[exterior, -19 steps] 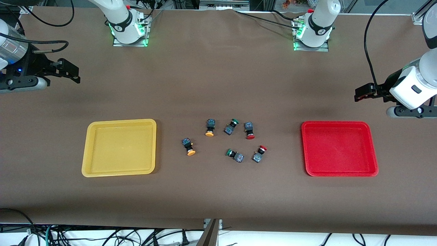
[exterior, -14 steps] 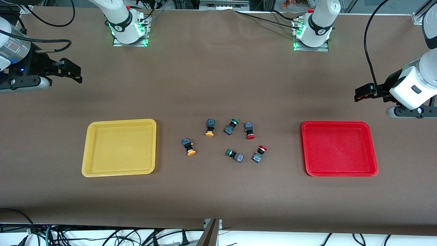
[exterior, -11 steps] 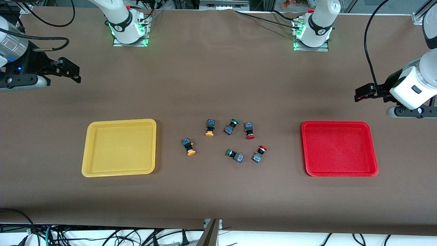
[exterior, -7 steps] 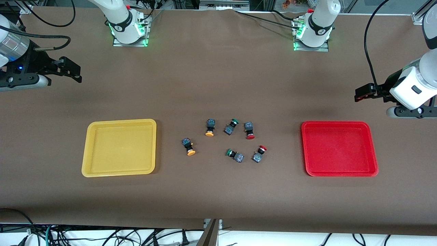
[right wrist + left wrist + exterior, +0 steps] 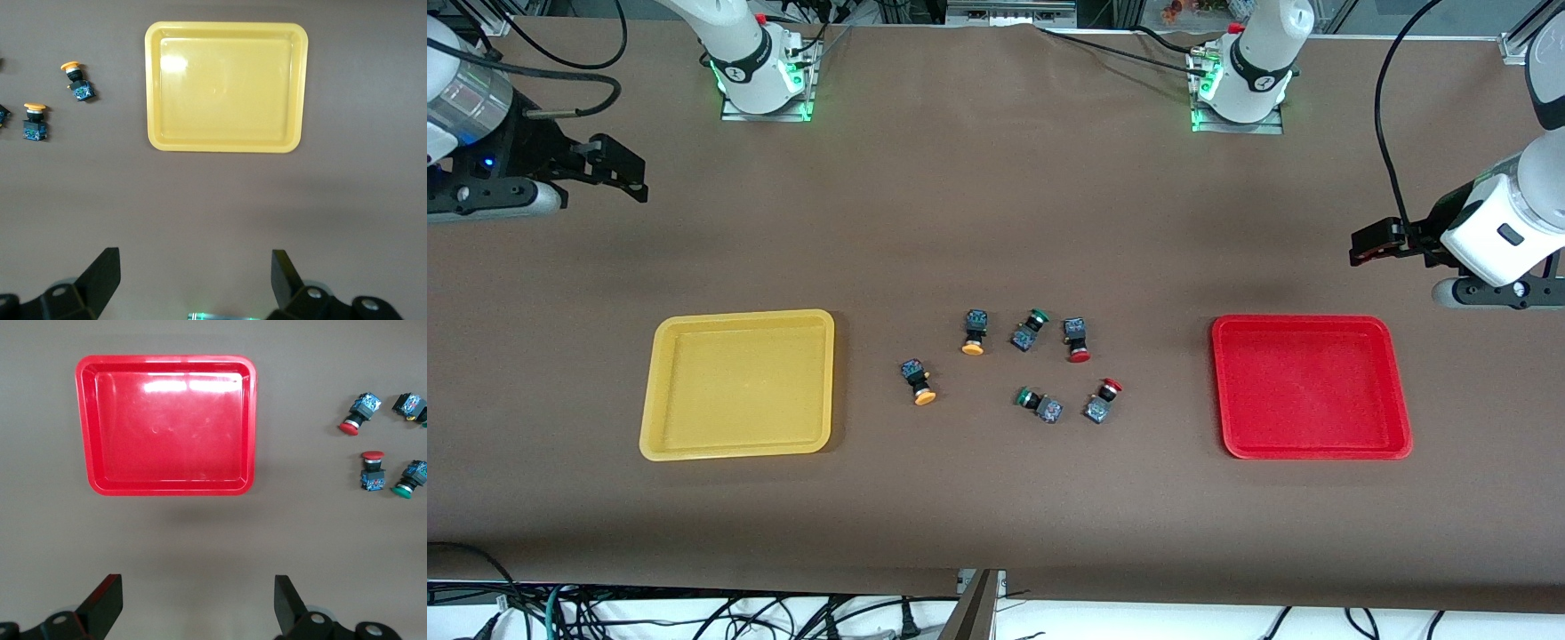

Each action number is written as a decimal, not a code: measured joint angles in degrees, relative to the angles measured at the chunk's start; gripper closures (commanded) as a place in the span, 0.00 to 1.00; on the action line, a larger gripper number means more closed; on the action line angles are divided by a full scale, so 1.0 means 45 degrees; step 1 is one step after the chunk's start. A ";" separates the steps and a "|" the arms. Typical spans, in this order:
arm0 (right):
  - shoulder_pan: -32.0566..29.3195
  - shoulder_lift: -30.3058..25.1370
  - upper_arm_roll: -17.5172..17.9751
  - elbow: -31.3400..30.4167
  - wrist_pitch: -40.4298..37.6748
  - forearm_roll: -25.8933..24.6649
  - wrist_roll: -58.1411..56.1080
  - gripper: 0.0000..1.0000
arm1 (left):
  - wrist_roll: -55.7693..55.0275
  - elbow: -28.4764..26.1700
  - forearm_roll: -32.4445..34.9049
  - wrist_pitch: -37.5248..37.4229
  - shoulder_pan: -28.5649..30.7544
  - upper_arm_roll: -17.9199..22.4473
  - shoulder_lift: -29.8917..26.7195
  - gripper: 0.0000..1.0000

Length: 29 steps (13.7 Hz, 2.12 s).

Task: Place red and yellow buttons in trays
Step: 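Reach the right gripper to a yellow button while the left gripper reaches a red button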

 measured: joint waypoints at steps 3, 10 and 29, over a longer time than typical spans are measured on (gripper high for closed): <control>-0.0008 0.0128 -0.0014 0.0070 -0.0016 0.0038 0.0044 0.00 | 0.0000 0.0518 0.0000 -0.0005 -0.0061 -0.0038 0.0546 0.00; 0.1250 0.3596 0.0235 -0.0123 0.3390 0.1798 0.0157 0.00 | -0.0018 0.0692 -0.0217 0.1015 -0.0885 -0.0154 0.2132 0.00; 0.4201 1.0838 0.0340 0.0234 1.3351 0.2346 0.0897 0.50 | -0.6126 -0.1391 -0.1834 0.8839 -0.5532 -0.0313 0.6673 0.00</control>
